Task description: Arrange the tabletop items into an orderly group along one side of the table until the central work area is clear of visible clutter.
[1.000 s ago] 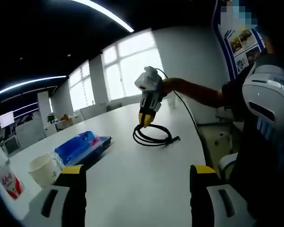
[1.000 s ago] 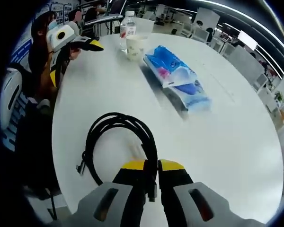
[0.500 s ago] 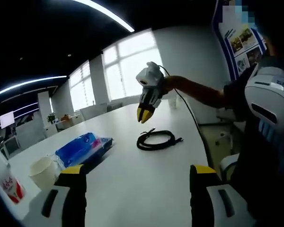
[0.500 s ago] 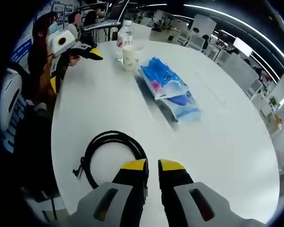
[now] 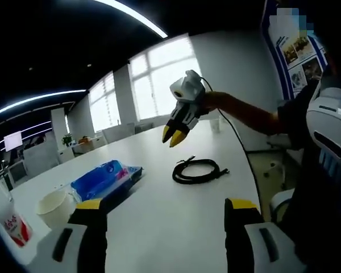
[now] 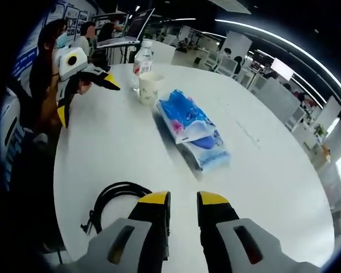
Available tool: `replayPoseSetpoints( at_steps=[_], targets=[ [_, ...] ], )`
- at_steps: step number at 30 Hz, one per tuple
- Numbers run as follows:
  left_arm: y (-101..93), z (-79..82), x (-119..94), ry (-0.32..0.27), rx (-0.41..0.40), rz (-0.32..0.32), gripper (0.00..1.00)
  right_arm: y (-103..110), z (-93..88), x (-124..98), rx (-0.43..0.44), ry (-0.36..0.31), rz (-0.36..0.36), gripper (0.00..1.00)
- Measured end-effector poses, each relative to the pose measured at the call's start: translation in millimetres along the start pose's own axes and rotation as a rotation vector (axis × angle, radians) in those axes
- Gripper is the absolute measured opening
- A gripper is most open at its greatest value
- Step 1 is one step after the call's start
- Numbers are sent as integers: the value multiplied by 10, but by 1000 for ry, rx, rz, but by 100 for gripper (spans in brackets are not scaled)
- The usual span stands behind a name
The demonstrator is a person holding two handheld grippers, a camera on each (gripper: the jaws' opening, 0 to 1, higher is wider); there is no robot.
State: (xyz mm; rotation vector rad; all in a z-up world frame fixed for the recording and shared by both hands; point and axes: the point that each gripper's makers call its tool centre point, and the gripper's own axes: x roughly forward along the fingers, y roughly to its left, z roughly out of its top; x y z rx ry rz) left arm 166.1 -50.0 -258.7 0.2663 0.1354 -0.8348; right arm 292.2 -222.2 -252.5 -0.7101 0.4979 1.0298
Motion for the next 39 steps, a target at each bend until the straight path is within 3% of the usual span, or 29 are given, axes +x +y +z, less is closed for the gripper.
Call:
replayPoseSetpoints(
  at_steps=[4,9,14,22,39],
  targets=[
    [67,23,30,-11,-22,20,81,-16,75,57,18,-37,-10,19],
    [142,-20,64,15,-30,51,79,-42,227,109,57,-111,-25,18],
    [252,-54,109,45,-43,93,77,-15,306,216,73,-145,-25,19],
    [338,-63,193,58,-84,120,72,-93,473,418,159,-235,-47,20],
    [495,-179,341,96,-130,165,69,29,635,737,202,-266,-15,21]
  ],
)
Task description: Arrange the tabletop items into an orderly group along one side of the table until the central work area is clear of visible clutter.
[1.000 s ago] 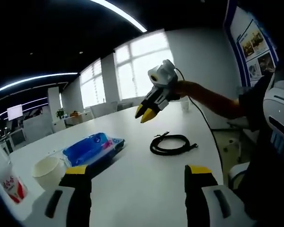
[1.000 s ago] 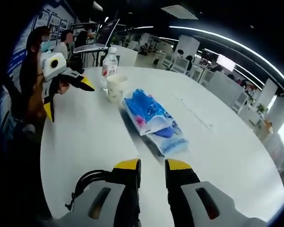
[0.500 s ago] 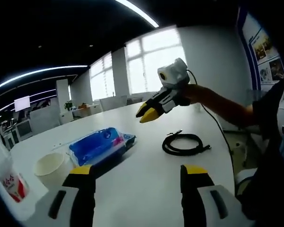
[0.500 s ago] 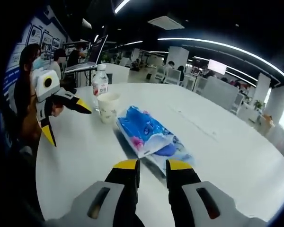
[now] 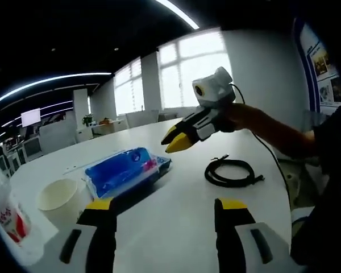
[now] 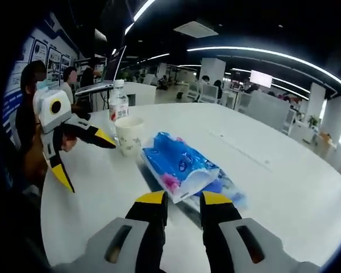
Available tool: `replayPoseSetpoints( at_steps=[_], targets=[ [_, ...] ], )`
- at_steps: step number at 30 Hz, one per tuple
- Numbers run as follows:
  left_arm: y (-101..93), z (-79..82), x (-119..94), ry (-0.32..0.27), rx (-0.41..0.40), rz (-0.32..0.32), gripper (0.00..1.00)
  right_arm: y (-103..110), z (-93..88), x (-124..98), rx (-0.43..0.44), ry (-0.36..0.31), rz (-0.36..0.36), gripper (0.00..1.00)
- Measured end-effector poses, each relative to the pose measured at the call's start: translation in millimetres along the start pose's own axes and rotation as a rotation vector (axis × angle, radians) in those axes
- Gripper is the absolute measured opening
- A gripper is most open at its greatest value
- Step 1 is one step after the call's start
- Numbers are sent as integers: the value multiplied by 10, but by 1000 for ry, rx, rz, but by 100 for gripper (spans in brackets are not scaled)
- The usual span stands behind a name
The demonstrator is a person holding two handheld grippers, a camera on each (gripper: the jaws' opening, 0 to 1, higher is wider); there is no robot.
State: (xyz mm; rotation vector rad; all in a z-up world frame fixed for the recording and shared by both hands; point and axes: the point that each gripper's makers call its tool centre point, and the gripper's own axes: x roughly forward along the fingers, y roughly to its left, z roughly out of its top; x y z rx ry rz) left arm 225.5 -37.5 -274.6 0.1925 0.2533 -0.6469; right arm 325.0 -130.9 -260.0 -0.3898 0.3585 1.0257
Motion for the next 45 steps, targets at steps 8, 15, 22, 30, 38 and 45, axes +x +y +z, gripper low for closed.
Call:
replayPoseSetpoints(
  at_steps=[8,15,22,30,38,45],
  targets=[
    [6,-16,90,12,-23,-1,65,-25,63,128,33,-29,-18,24],
    [125,-56,172,40,-14,59,62,-98,89,269,78,-47,-40,25],
    [204,-54,262,31,-31,80,58,-87,12,411,100,-28,-34,23],
    [273,-89,358,59,-15,106,55,-127,19,460,103,-13,-40,19],
    [351,-113,394,69,-3,137,50,-48,-5,359,83,-36,-65,2],
    [351,-131,373,64,-16,148,51,-25,-52,280,73,-29,-66,0]
  ],
)
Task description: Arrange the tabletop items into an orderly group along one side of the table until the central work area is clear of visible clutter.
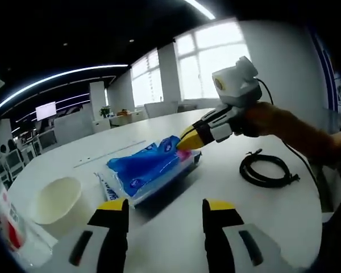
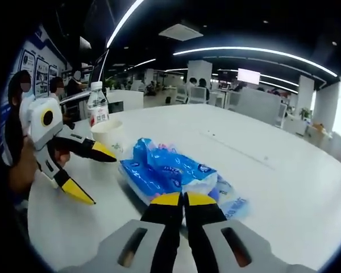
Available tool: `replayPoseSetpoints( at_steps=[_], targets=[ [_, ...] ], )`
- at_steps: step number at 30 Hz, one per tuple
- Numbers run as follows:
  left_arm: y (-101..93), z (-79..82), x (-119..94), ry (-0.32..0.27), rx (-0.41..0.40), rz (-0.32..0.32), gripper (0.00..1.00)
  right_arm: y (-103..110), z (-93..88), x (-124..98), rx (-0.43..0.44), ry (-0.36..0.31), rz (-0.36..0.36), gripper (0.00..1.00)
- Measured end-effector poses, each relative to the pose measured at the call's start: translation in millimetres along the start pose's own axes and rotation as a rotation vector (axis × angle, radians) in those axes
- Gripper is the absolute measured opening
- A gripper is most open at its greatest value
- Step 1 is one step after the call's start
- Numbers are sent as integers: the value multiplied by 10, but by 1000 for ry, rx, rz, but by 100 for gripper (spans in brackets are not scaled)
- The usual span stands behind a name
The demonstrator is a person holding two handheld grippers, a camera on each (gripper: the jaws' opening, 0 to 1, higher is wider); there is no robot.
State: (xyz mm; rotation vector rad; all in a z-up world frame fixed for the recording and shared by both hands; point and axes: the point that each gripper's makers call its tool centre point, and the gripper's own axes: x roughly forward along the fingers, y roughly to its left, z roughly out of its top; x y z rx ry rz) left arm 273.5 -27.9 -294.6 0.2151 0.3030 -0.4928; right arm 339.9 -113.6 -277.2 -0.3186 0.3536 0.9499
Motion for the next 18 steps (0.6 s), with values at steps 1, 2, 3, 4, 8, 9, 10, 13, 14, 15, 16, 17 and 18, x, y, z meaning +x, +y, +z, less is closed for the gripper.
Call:
replayPoseSetpoints(
  at_steps=[1,2,3,4,8,9,10,13,14,15,16,17,18],
  targets=[
    [8,3,0,-1,-1,1,51,2,-7,-9,-1,3,0,0],
    [14,6,-2,-3,-3,4,51,18,-20,-19,-4,7,2,0],
    [26,14,-2,-7,-6,9,51,39,-34,-31,-6,10,4,0],
    [31,18,0,-10,-7,11,51,26,-32,-25,-7,12,6,0],
    [39,43,25,-14,-11,14,51,-48,-21,10,-7,17,16,0],
    [50,51,31,-14,-12,17,51,-46,-21,9,-5,17,17,0],
    [65,59,43,-12,-16,21,51,-26,-31,-1,-4,17,21,0],
    [54,61,30,-8,-20,27,47,-14,-38,-12,-4,19,27,0],
    [66,63,23,-7,-21,38,42,-7,-38,-17,-2,18,31,0],
    [91,68,27,-8,-17,47,39,-4,-41,-19,-4,19,33,0],
    [127,74,48,-6,-15,53,37,-10,-41,-20,-3,19,33,0],
    [143,73,54,-4,-17,57,35,-25,-39,-14,-2,18,35,0],
    [166,65,69,2,-18,63,34,-28,-41,-12,0,18,37,0]
  ],
)
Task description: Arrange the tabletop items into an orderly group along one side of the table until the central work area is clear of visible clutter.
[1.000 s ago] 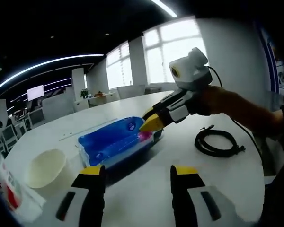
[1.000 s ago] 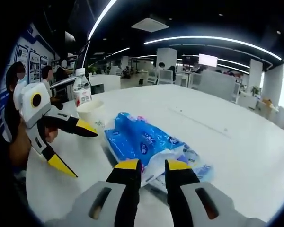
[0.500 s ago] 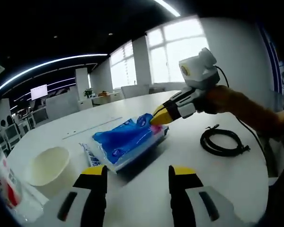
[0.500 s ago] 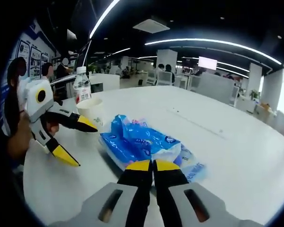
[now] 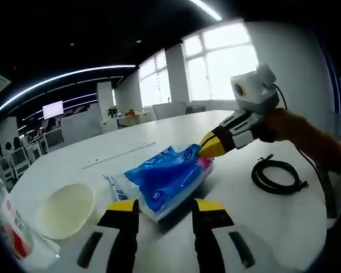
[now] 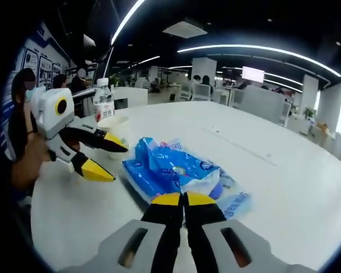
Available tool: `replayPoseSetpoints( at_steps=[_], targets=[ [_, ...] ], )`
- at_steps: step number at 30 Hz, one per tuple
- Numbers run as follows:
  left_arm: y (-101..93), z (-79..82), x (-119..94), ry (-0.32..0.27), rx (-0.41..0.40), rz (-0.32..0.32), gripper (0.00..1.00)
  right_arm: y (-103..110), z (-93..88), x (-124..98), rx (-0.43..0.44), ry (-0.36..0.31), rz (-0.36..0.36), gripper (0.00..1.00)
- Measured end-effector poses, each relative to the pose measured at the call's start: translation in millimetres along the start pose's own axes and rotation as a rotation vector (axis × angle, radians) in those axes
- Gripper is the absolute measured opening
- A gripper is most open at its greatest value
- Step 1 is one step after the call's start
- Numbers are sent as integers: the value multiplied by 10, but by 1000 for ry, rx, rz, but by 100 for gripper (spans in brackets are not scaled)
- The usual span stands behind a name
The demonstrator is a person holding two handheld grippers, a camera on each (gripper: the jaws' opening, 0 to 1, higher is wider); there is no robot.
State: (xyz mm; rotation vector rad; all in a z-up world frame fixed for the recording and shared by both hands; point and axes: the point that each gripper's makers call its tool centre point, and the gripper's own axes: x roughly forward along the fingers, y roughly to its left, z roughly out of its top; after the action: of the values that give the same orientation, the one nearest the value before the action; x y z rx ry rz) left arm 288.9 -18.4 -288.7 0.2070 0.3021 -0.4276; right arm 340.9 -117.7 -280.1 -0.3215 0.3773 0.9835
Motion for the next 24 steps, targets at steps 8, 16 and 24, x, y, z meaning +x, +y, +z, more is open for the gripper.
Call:
replayPoseSetpoints(
  at_steps=[8,16,24],
  targets=[
    [79,-59,76,38,29,30,20,29,-35,-14,4,-1,5,0],
    [102,-40,51,25,67,43,2,61,-45,-37,16,-9,13,0],
    [82,-20,61,21,75,30,0,1,-12,-60,16,-23,14,0]
  ],
)
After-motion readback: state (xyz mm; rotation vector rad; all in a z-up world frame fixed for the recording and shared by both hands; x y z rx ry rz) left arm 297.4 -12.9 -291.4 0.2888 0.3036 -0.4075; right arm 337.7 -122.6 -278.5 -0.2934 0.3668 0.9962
